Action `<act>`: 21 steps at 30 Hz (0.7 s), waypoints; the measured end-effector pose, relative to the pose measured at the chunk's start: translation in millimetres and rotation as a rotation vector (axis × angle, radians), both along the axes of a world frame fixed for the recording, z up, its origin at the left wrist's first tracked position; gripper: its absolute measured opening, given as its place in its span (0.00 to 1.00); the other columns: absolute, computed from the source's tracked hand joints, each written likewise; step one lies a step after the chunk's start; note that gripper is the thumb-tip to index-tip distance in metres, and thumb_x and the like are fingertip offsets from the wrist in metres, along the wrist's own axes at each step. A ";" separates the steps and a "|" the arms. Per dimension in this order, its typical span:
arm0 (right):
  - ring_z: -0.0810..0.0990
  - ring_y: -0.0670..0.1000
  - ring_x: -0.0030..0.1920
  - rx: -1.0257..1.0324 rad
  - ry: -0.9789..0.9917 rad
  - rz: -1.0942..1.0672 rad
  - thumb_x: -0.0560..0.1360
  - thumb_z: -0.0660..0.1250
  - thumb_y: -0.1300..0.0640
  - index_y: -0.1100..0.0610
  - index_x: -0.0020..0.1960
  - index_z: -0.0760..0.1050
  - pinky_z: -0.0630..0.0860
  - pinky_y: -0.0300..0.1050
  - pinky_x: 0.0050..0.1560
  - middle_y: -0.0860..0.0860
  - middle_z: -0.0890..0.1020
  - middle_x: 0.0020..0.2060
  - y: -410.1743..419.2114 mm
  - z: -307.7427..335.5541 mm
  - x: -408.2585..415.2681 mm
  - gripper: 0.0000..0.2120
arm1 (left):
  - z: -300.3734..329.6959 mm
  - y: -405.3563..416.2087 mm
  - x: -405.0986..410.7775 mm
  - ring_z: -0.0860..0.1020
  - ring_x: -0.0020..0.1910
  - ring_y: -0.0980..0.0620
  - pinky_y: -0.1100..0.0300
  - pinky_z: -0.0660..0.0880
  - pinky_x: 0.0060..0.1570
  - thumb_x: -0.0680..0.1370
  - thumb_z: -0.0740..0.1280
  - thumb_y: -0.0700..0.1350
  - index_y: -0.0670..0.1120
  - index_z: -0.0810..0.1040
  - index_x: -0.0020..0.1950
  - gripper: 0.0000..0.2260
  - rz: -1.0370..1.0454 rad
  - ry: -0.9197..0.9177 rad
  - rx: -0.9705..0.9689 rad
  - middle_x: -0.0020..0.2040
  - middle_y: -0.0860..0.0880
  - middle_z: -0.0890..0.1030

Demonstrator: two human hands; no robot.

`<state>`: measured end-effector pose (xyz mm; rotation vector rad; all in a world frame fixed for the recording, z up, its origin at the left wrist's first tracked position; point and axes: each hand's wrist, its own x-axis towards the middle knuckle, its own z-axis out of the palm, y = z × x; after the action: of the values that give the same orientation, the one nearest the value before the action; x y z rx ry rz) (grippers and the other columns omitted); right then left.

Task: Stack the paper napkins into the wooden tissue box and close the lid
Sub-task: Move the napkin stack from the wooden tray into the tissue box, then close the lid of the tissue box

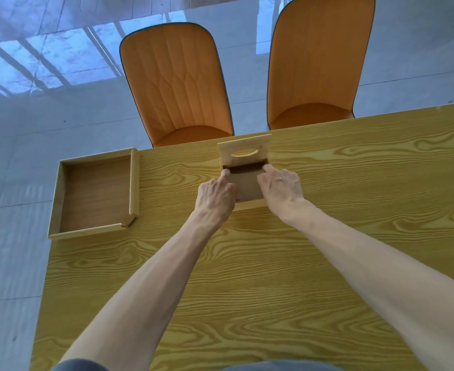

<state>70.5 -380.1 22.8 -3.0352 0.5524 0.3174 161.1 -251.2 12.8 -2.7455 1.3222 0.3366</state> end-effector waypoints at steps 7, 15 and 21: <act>0.81 0.55 0.45 0.027 0.000 0.063 0.83 0.56 0.57 0.55 0.55 0.77 0.69 0.44 0.39 0.54 0.82 0.48 -13.3 -17.3 -5.0 0.11 | -2.8 10.9 2.5 0.83 0.48 0.47 0.54 0.77 0.40 0.84 0.56 0.56 0.47 0.85 0.52 0.21 -0.084 0.031 -0.057 0.57 0.54 0.82; 0.83 0.58 0.47 0.217 -0.107 -0.016 0.83 0.54 0.50 0.52 0.59 0.79 0.76 0.48 0.44 0.55 0.84 0.50 -17.4 -0.3 -12.7 0.16 | 4.6 19.7 5.1 0.82 0.50 0.46 0.52 0.79 0.42 0.84 0.57 0.56 0.48 0.83 0.54 0.18 -0.140 0.141 -0.067 0.56 0.53 0.84; 0.85 0.55 0.43 0.278 -0.402 -0.225 0.80 0.64 0.51 0.56 0.57 0.82 0.79 0.43 0.40 0.55 0.87 0.48 -40.7 28.4 -13.5 0.13 | 34.0 37.5 16.3 0.85 0.41 0.51 0.55 0.79 0.36 0.80 0.65 0.55 0.51 0.84 0.54 0.11 0.179 0.156 -0.500 0.50 0.53 0.87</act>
<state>57.0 -420.8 51.2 -2.6297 0.7329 -0.2053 177.4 -213.7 46.8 -3.3269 1.3510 0.2635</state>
